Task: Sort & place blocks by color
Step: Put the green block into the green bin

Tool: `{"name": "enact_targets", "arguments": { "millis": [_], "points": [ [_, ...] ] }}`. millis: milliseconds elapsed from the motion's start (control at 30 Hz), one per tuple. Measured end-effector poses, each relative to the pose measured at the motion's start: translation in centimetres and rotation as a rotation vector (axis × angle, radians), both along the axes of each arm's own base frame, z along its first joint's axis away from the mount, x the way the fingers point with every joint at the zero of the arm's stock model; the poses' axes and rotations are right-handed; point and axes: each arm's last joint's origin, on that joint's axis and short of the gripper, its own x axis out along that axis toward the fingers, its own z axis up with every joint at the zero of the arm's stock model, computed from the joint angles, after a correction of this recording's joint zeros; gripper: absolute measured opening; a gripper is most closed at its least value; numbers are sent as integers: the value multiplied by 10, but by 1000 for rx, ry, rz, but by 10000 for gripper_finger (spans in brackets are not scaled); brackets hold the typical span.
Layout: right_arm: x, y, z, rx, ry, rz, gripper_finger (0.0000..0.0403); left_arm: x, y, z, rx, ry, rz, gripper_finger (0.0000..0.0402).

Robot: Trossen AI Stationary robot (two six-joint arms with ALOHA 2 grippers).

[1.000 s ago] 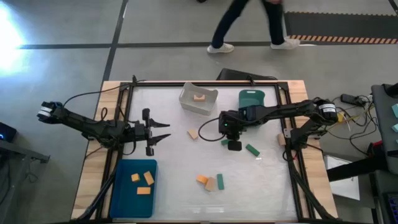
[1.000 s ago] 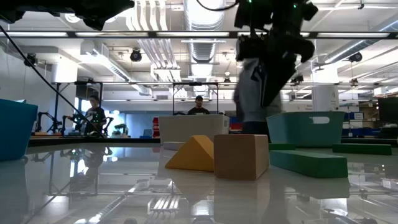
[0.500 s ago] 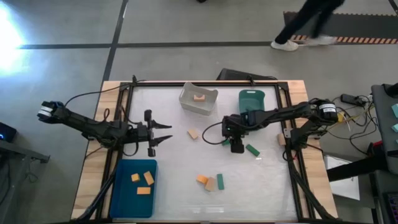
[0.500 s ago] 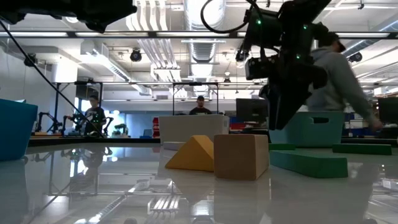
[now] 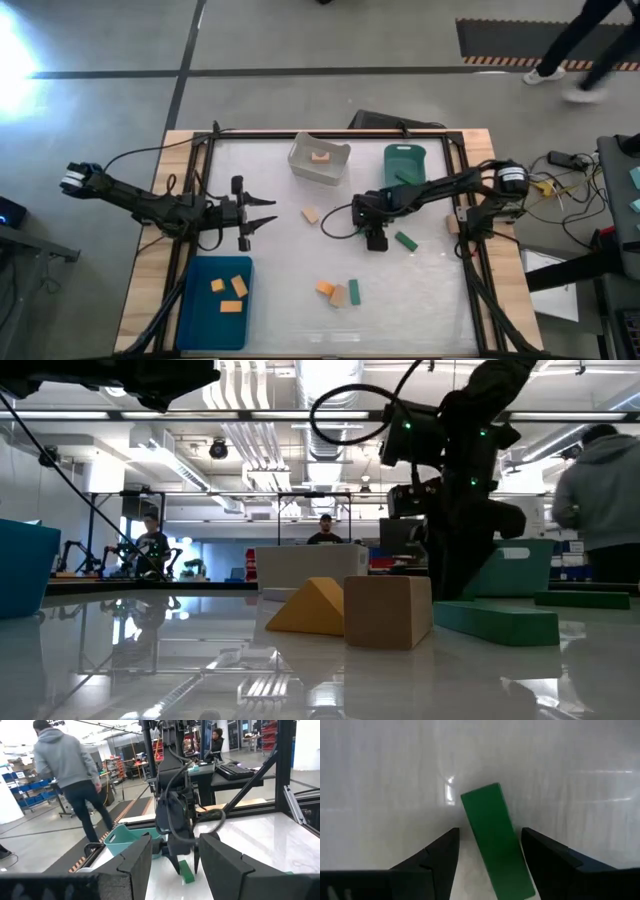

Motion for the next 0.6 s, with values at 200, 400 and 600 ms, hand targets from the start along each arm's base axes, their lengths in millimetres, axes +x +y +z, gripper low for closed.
{"name": "enact_targets", "arguments": {
  "millis": [200,400,600],
  "points": [
    [11,-1,-1,-2,41,13,177,0,0,0,0,2,0,148],
    [19,-1,5,-15,16,13,108,0,0,0,0,0,0,148],
    [19,-1,5,5,18,-51,84,0,0,0,0,2,0,148]
  ]
}}
